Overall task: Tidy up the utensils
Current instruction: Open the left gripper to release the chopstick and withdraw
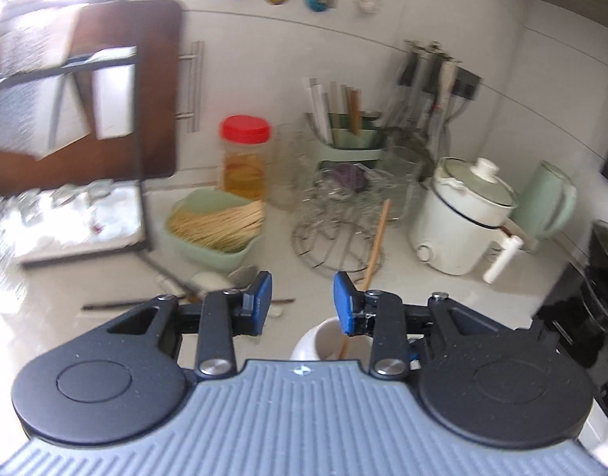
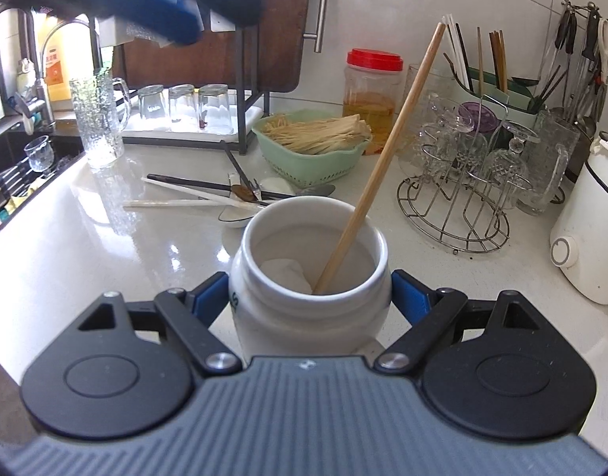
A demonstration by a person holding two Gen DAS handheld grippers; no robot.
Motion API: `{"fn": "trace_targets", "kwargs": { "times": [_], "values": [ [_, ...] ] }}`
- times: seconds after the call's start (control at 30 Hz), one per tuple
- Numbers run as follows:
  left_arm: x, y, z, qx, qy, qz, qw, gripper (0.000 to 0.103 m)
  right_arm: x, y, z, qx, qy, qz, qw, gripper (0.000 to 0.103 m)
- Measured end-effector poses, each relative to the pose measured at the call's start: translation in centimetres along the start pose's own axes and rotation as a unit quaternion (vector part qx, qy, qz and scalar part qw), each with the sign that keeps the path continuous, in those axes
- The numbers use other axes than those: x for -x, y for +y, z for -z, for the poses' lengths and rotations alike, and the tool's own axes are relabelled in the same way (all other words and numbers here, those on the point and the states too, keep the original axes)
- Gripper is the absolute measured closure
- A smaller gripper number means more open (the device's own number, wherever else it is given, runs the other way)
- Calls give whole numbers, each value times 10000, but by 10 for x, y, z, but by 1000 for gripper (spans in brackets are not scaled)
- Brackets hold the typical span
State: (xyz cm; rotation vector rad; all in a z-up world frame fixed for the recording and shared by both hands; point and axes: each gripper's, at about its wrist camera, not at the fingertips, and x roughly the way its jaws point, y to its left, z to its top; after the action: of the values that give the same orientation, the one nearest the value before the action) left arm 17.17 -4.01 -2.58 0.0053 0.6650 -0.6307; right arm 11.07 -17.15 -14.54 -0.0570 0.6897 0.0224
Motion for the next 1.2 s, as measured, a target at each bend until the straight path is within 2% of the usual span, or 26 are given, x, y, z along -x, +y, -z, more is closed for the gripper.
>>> {"fn": "trace_targets", "kwargs": {
  "times": [0.33, 0.47, 0.67, 0.77, 0.9, 1.2],
  "values": [
    [25, -2, 46, 781, 79, -892, 9929, 64, 3, -5, 2, 287, -54, -344, 9990, 13],
    [32, -3, 62, 1010, 216, -1102, 9885, 64, 3, -7, 3, 346, -71, -427, 9985, 13],
    [39, 11, 77, 1342, 362, -1213, 9828, 64, 3, -7, 3, 296, -56, -421, 9987, 13],
    [37, 25, 78, 1510, 425, -1154, 9809, 64, 2, -5, 2, 264, -25, -374, 9989, 13],
    [21, 46, 74, 1497, 532, -1044, 9818, 64, 2, -2, 0, 215, 63, -289, 9993, 13],
    [-38, 82, 56, 733, 789, -391, 9934, 64, -2, 5, -8, 6, 316, -5, 9995, 13]
  ]
}}
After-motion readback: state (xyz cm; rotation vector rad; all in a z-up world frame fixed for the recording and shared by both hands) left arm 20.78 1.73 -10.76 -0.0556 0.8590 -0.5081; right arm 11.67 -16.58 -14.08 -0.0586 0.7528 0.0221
